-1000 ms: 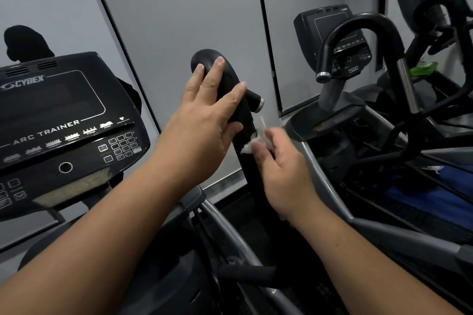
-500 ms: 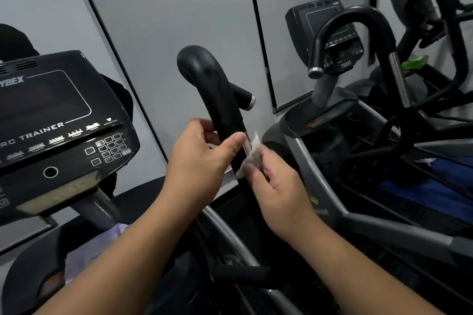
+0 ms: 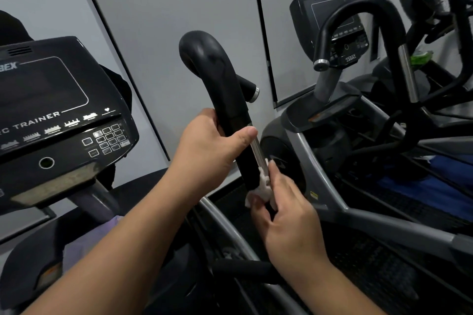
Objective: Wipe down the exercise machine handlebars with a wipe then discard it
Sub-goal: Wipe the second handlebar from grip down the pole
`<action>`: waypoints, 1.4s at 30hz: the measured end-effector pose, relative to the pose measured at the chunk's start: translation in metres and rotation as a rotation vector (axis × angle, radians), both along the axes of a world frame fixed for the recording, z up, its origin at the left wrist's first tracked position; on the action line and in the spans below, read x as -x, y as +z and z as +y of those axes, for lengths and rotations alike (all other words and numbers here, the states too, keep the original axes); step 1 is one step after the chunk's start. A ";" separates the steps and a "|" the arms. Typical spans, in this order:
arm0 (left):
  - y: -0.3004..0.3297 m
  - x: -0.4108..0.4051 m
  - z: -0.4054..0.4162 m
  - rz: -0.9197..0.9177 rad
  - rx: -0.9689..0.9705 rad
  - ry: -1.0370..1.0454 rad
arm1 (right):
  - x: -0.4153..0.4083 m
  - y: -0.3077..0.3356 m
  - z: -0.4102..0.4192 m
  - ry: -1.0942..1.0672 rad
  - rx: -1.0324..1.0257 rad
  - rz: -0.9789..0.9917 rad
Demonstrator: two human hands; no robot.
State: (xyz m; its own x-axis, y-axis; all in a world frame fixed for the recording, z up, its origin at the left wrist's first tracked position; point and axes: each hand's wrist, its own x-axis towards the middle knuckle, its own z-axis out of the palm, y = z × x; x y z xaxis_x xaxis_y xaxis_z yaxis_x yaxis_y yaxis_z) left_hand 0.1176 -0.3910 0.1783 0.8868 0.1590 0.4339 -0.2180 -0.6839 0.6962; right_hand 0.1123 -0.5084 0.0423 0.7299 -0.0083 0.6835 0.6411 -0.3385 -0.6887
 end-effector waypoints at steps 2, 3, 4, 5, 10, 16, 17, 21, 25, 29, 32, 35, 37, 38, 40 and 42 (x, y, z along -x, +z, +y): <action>-0.001 -0.001 0.000 -0.012 0.003 0.006 | -0.007 0.008 0.005 -0.044 0.035 -0.042; -0.001 -0.001 -0.001 -0.017 0.006 0.007 | -0.010 0.016 0.008 -0.071 0.040 -0.055; -0.001 -0.001 -0.001 -0.019 0.005 0.007 | -0.011 0.024 0.011 -0.090 0.037 -0.058; -0.001 -0.001 -0.001 -0.018 -0.001 0.008 | -0.011 0.028 0.012 -0.097 0.037 -0.054; -0.002 -0.001 0.000 -0.023 0.015 -0.007 | 0.008 0.014 0.003 -0.102 0.096 0.034; -0.001 -0.003 -0.002 -0.029 0.049 0.003 | -0.010 0.048 0.014 -0.120 0.066 0.022; -0.001 -0.003 -0.002 -0.028 0.048 0.004 | -0.010 0.045 0.013 -0.104 0.061 0.044; -0.003 -0.003 -0.003 -0.021 0.036 0.009 | 0.009 0.011 -0.003 -0.029 0.042 0.227; -0.002 -0.002 -0.005 -0.025 0.010 0.048 | -0.001 0.028 -0.002 0.047 -0.014 0.231; -0.001 -0.001 -0.006 -0.021 0.010 0.054 | -0.003 0.036 -0.006 0.101 -0.028 0.222; -0.001 -0.001 -0.005 -0.019 0.004 0.044 | 0.008 0.014 -0.013 0.154 -0.026 0.294; -0.003 -0.002 -0.005 -0.022 0.018 0.048 | -0.001 0.018 -0.009 0.175 -0.030 0.279; -0.003 -0.003 -0.004 -0.026 0.022 0.051 | -0.008 0.024 -0.006 0.200 -0.082 0.258; -0.003 -0.003 -0.004 -0.028 0.023 0.048 | -0.009 0.022 -0.006 0.236 -0.114 0.279; -0.004 -0.003 -0.004 -0.026 0.023 0.037 | -0.007 0.002 -0.011 0.288 -0.159 0.322; -0.005 -0.003 -0.003 -0.027 0.027 0.025 | -0.002 -0.018 -0.017 0.334 -0.181 0.387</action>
State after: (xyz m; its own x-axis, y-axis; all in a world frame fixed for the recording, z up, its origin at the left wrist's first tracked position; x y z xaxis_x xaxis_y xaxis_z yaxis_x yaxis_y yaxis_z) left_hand 0.1203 -0.3943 0.1735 0.8706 0.1929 0.4526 -0.2197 -0.6707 0.7085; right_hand 0.1146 -0.5257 0.0238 0.9112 0.1744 0.3733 0.3814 -0.0142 -0.9243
